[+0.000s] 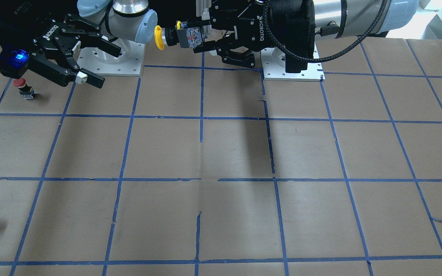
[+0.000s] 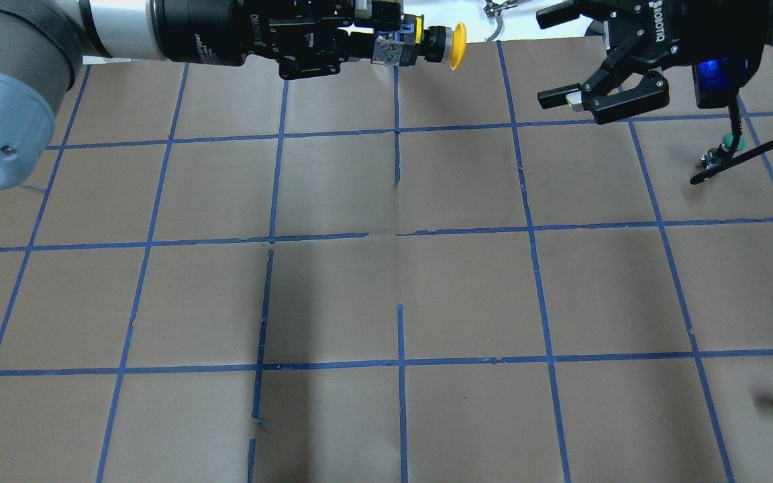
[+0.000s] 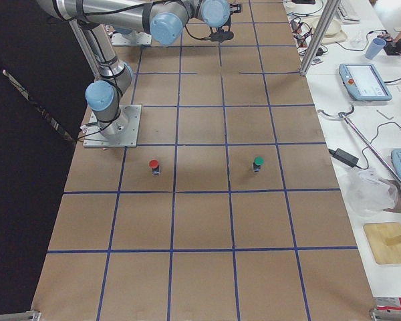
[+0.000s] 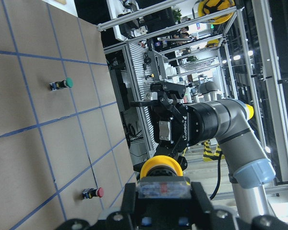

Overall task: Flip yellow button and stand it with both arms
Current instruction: 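Close the right gripper on the yellow cap while the left gripper holds the button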

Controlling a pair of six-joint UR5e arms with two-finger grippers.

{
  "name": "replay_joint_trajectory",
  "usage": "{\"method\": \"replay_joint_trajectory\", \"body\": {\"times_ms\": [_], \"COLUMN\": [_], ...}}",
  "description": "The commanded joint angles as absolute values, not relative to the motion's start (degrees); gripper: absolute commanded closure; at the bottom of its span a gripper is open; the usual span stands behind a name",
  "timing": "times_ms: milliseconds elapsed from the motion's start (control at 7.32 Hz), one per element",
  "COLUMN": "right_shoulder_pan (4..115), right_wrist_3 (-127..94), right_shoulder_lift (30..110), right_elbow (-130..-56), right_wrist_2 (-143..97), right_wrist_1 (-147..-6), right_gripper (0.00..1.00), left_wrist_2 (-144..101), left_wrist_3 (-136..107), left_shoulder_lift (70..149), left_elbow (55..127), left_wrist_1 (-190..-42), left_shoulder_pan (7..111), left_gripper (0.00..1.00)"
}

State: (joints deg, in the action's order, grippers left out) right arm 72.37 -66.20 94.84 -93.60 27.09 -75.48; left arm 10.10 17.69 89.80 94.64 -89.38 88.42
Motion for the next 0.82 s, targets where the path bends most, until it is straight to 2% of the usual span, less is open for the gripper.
{"method": "replay_joint_trajectory", "body": {"times_ms": [0,683], "right_shoulder_pan": [72.3,74.0], "right_wrist_3": [-69.4,-74.9], "right_shoulder_lift": [95.8,102.0], "right_elbow": [-93.3,-93.9], "right_wrist_2": [23.7,22.3], "right_wrist_1": [-75.2,-75.3], "right_gripper": [0.0,0.0], "left_wrist_2": [7.4,3.8], "left_wrist_3": [18.4,17.4], "left_shoulder_lift": [89.8,90.1], "left_elbow": [94.8,94.8], "left_wrist_1": [-89.1,-88.4], "left_shoulder_pan": [88.9,89.5], "left_gripper": [0.89,0.89]}}
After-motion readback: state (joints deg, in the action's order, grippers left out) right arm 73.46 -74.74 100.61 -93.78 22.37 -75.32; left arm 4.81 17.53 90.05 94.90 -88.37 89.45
